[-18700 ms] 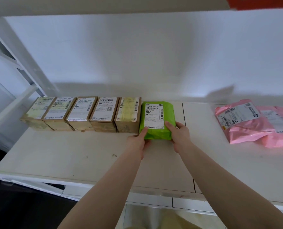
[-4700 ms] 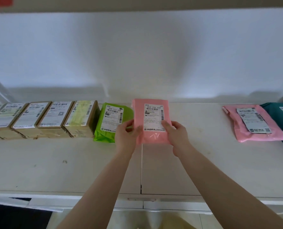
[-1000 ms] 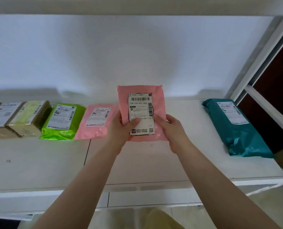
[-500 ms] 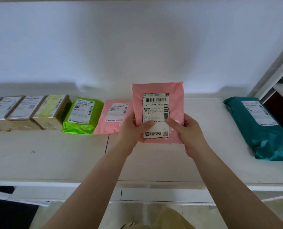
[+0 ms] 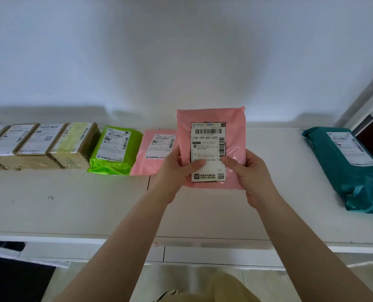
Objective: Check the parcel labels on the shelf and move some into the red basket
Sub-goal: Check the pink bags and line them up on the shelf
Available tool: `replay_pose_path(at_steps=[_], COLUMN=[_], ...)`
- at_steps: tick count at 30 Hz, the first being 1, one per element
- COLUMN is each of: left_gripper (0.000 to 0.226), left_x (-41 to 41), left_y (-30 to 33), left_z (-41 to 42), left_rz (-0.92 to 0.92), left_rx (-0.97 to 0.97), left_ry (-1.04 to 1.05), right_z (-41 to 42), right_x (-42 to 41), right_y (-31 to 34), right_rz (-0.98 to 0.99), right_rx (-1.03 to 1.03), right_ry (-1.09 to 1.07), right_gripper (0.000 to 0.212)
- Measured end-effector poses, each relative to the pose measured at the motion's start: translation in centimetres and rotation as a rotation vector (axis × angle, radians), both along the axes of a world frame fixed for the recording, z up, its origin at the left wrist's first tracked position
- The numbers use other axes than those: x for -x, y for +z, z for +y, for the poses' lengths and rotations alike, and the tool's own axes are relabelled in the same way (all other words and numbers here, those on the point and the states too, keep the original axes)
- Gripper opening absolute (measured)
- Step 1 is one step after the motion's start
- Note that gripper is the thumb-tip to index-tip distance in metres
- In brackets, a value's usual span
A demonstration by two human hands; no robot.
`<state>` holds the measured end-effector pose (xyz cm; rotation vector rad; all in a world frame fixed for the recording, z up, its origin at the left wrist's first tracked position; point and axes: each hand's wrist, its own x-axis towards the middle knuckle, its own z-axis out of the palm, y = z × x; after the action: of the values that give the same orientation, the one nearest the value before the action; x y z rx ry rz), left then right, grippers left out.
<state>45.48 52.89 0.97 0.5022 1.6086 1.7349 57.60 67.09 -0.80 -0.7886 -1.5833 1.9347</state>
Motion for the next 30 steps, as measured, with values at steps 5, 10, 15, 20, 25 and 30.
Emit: replay_pose_path(at_steps=[5,10,15,20,25,30], left_gripper=[0.035,0.035,0.036,0.035,0.037,0.037], left_x=[0.15,0.2,0.36,0.4,0.44,0.38], left_y=[-0.01,0.1,0.21,0.4,0.72,0.8], left_z=[-0.21,-0.11,-0.1,-0.1,-0.01,0.45], left_rz=[0.006,0.002,0.004,0.007,0.014,0.025], left_rx=[0.001,-0.002,-0.006,-0.006,0.002,0.005], left_ry=[-0.001,-0.011,-0.009,-0.017,-0.006,0.025], right_z=[-0.21,-0.32,-0.38,-0.43,-0.4,-0.27], right_x=[0.14,0.1,0.06,0.07,0.2,0.54], right_y=[-0.15,0.14,0.31,0.54,0.76,0.78], right_rz=[0.007,0.007,0.01,0.008,-0.001,-0.053], right_rx=[0.009,0.009,0.001,0.005,0.016,-0.002], right_ry=[-0.004,-0.008,-0.007,-0.008,-0.015,-0.055], right_gripper=[0.029,0.03,0.03,0.029,0.029,0.029])
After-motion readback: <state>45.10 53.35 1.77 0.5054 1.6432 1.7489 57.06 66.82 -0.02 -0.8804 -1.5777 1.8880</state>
